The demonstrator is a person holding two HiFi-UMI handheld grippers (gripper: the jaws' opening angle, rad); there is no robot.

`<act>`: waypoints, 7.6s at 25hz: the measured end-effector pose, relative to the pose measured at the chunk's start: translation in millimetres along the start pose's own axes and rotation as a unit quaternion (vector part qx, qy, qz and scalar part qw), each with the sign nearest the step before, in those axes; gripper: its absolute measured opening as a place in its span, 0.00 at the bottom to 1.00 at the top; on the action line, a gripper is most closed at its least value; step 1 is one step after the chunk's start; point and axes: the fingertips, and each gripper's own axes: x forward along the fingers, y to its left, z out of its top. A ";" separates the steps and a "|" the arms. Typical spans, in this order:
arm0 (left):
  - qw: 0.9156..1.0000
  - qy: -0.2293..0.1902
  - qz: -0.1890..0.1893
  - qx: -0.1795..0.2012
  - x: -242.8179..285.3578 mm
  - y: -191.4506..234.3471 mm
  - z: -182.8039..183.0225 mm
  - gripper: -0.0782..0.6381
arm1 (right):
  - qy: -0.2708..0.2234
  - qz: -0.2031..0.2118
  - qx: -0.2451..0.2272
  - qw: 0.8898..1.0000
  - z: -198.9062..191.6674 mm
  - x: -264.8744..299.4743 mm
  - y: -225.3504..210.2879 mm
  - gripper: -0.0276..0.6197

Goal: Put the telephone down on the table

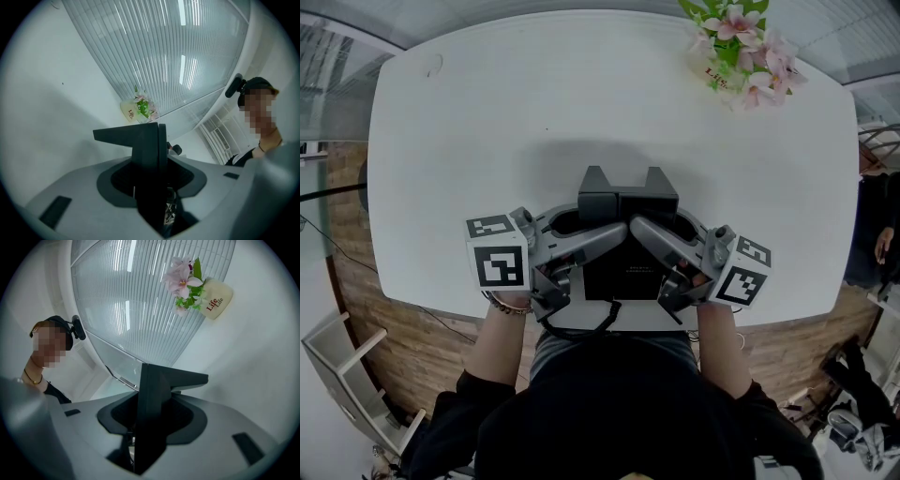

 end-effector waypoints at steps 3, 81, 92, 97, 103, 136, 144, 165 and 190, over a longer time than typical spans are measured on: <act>1.000 0.001 0.001 -0.004 0.4 1.9 0.0 0.38 | 0.001 -0.002 0.004 1.000 -0.4 0.3 -2.2 0.33; 0.937 -0.130 0.192 0.262 -57.4 -40.5 44.4 0.56 | -0.139 -0.182 -0.204 0.952 57.8 -38.6 64.1 0.57; 0.933 -0.159 0.157 0.281 -65.4 -83.6 58.3 0.56 | -0.152 -0.152 -0.266 0.940 67.6 -32.5 108.2 0.57; 0.918 -0.170 0.152 0.325 -69.1 -114.2 63.1 0.56 | -0.172 -0.133 -0.285 0.934 75.1 -36.0 131.1 0.56; 0.909 -0.180 0.137 0.351 -69.9 -139.2 68.3 0.56 | -0.186 -0.113 -0.317 0.923 83.0 -38.4 159.1 0.55; 0.867 -0.201 0.135 0.436 -78.9 -191.6 81.5 0.23 | -0.202 -0.084 -0.408 0.886 90.2 -33.5 219.7 0.13; 0.871 -0.209 0.126 0.427 -80.9 -196.9 81.4 0.15 | -0.203 -0.078 -0.411 0.885 88.2 -34.7 225.4 0.05; 0.873 -0.206 0.117 0.426 -71.0 -198.7 72.1 0.13 | -0.200 -0.087 -0.434 0.874 85.2 -42.5 226.1 0.05; 0.866 -0.202 0.121 0.442 -70.2 -202.4 70.8 0.13 | -0.199 -0.094 -0.440 0.871 84.8 -44.5 225.8 0.05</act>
